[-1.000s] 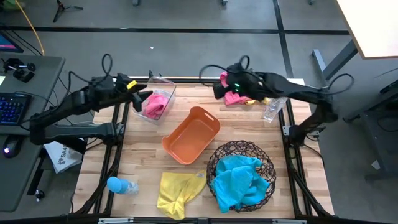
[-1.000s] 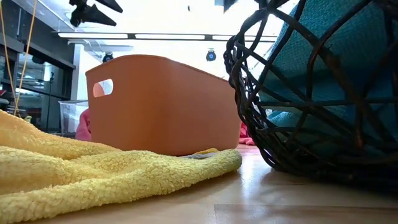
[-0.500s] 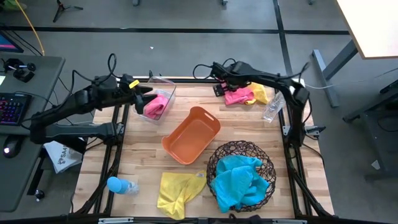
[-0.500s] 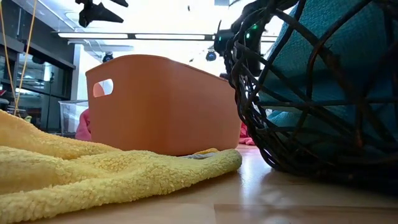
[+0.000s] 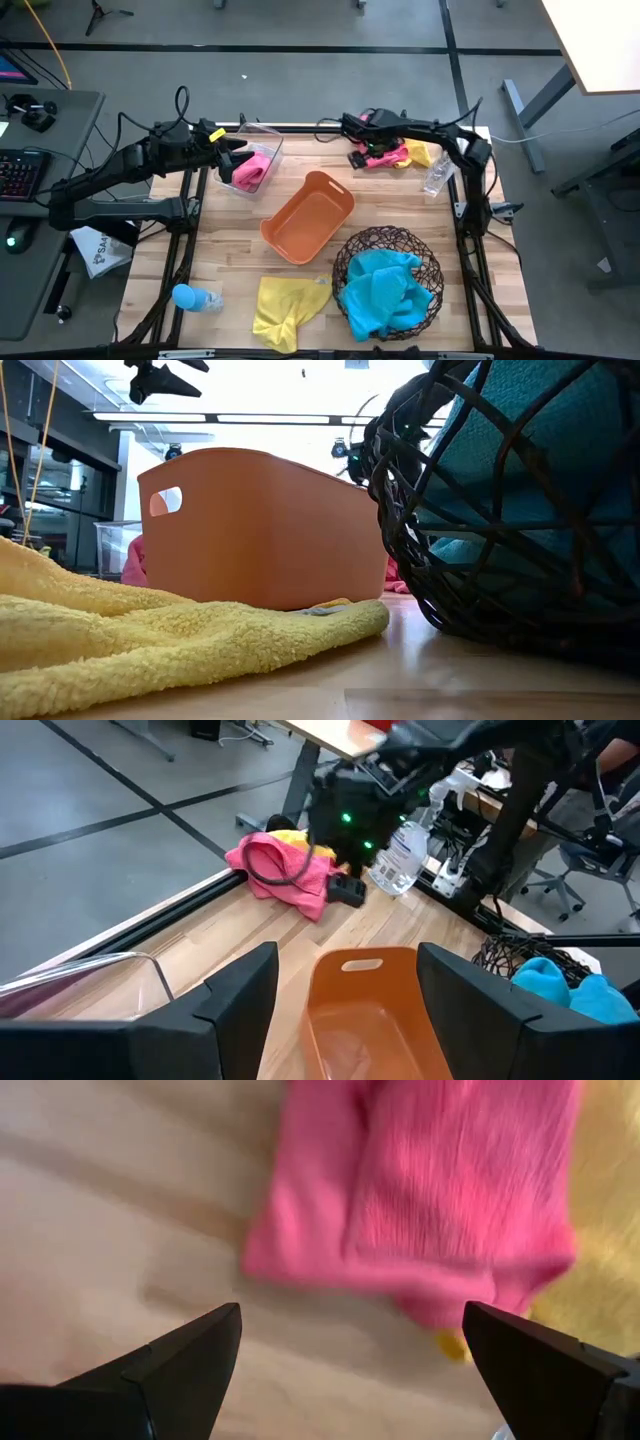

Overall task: Sort microfiber towel by color & place in baskets
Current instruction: Put the pink towel into the transparent bin

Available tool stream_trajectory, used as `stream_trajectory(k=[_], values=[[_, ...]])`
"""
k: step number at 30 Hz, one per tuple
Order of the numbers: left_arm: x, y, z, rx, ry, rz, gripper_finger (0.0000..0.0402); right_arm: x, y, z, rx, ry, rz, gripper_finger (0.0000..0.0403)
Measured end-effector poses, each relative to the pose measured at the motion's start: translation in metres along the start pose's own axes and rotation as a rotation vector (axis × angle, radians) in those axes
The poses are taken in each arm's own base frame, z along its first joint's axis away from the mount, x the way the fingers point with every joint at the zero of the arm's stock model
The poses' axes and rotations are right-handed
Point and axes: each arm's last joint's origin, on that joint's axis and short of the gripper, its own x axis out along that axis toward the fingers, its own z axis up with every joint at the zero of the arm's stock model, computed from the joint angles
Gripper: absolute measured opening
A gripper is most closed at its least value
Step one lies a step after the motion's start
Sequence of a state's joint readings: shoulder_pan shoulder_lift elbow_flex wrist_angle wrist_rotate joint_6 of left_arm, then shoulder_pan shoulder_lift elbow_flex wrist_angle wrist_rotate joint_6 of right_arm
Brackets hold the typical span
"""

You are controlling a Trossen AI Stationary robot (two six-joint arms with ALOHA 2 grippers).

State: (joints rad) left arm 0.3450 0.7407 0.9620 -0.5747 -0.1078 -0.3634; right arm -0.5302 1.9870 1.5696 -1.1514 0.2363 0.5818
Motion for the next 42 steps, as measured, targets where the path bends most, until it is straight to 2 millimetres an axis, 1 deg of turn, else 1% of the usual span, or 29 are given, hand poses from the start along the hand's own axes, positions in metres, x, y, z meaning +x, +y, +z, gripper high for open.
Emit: stream_trajectory(k=[3,6,9,16,18,20,22,24,25,27,30,31,32,34,36,38,42], values=[[0.0,0.0,0.0,0.001,-0.001,0.0,0.0227,0.009,-0.008,-0.017,0.035,-0.017,0.067,0.0378],[0.0,0.0,0.0,0.017,-0.006,0.01,0.0227,0.013,-0.012,-0.024,0.096,-0.082,0.159,0.0378],[0.0,0.0,0.0,0.017,-0.009,0.015,0.0227,0.018,-0.009,-0.022,0.146,-0.136,0.19,0.0378],[0.0,0.0,0.001,0.009,-0.011,0.015,0.0227,0.036,-0.004,-0.016,0.218,-0.183,0.103,0.0378],[0.0,0.0,0.001,0.001,-0.011,0.015,0.0227,0.04,-0.003,-0.015,0.218,-0.187,0.083,0.0372],[0.0,0.0,0.001,0.0,-0.012,0.015,0.0227,0.046,-0.002,-0.016,0.208,-0.17,0.069,0.0356],[0.0,0.0,0.001,-0.001,-0.018,0.014,0.0227,0.05,-0.001,-0.016,0.205,-0.161,0.061,0.0328],[0.0,0.0,0.003,-0.002,-0.035,0.017,0.0227,0.053,0.0,-0.017,0.199,-0.148,0.048,0.0285],[0.0,0.0,0.004,-0.002,-0.046,0.022,0.0227,0.055,0.001,-0.017,0.192,-0.144,0.041,0.0257],[0.0,-0.001,0.006,0.006,-0.074,0.018,0.0227,0.055,0.002,-0.019,0.175,-0.142,0.031,0.0191],[-0.001,-0.002,0.01,0.003,-0.119,0.003,0.0227,0.052,0.005,-0.023,0.119,-0.149,0.006,0.007],[-0.002,-0.003,0.012,0.002,-0.137,-0.004,0.0227,0.05,0.006,-0.024,0.084,-0.152,0.003,0.0036],[-0.003,-0.004,0.014,0.009,-0.158,-0.011,0.0227,0.047,0.007,-0.025,0.05,-0.158,0.01,0.0019],[-0.006,-0.005,0.019,0.019,-0.215,-0.031,0.0227,0.036,0.006,-0.029,0.024,-0.162,0.024,0.0019],[-0.01,-0.007,0.025,0.026,-0.279,-0.051,0.0227,0.02,0.003,-0.034,0.017,-0.185,0.035,0.0011],[-0.013,-0.008,0.03,0.036,-0.34,-0.069,0.0227,-0.003,-0.001,-0.038,0.018,-0.247,0.077,0.0004],[-0.02,-0.012,0.04,0.066,-0.464,-0.101,0.0227,-0.057,-0.016,-0.048,0.045,-0.415,0.218,0.0002]])
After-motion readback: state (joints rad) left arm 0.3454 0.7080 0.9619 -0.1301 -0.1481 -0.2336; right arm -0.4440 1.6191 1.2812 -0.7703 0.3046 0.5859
